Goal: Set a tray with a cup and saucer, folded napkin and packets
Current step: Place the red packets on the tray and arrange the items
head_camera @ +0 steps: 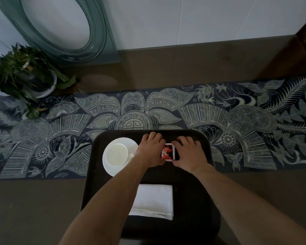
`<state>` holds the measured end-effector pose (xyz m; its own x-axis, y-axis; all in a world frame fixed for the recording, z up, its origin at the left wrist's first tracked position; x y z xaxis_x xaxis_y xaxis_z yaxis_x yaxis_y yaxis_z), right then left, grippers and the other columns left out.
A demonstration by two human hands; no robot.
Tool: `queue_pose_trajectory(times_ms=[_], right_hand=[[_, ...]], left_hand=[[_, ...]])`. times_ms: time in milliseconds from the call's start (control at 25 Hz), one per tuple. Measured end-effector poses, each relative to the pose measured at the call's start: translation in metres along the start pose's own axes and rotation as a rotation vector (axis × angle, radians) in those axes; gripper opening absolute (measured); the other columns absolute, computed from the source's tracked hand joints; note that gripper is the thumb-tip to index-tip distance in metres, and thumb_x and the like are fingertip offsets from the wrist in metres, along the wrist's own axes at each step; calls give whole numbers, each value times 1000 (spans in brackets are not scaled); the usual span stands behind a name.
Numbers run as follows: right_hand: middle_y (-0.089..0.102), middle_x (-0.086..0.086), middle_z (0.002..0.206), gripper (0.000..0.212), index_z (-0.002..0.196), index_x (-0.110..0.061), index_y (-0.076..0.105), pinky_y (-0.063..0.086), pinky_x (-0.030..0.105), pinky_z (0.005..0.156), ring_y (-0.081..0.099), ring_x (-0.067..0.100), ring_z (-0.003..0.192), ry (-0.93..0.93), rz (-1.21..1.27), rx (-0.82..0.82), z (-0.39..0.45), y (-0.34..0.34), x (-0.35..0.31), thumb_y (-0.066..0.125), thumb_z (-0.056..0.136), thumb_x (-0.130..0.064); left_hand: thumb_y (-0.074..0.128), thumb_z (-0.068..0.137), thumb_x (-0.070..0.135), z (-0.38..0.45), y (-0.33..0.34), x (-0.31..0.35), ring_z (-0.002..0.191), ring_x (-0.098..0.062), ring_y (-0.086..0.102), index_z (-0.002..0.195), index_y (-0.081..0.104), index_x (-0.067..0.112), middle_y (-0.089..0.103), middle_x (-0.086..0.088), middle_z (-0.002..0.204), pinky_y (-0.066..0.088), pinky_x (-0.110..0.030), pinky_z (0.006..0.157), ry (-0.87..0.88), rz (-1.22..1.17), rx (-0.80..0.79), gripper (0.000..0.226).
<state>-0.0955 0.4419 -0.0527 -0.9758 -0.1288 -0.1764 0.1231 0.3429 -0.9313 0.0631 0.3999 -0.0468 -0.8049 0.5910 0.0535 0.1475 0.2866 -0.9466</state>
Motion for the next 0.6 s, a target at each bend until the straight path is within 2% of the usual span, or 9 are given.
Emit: queue_pose_trajectory(times_ms=[600], right_hand=[[43, 1, 137, 73, 137, -28, 42, 34, 46, 102, 38, 25, 127, 13, 2, 19, -2, 4, -2, 66, 75, -57]], left_hand=[[67, 69, 58, -4, 4, -1, 119, -26, 41, 127, 53, 20, 50, -4, 125, 31, -44, 103, 24, 35, 25, 71]])
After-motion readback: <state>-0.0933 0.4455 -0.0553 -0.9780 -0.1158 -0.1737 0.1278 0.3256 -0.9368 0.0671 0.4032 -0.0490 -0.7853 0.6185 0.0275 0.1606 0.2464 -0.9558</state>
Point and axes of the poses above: each hand's wrist, its own z-axis towards the middle knuckle, its own y-axis out of the palm, x = y × z, the point moved 2 cm from there along z, towards the middle knuckle
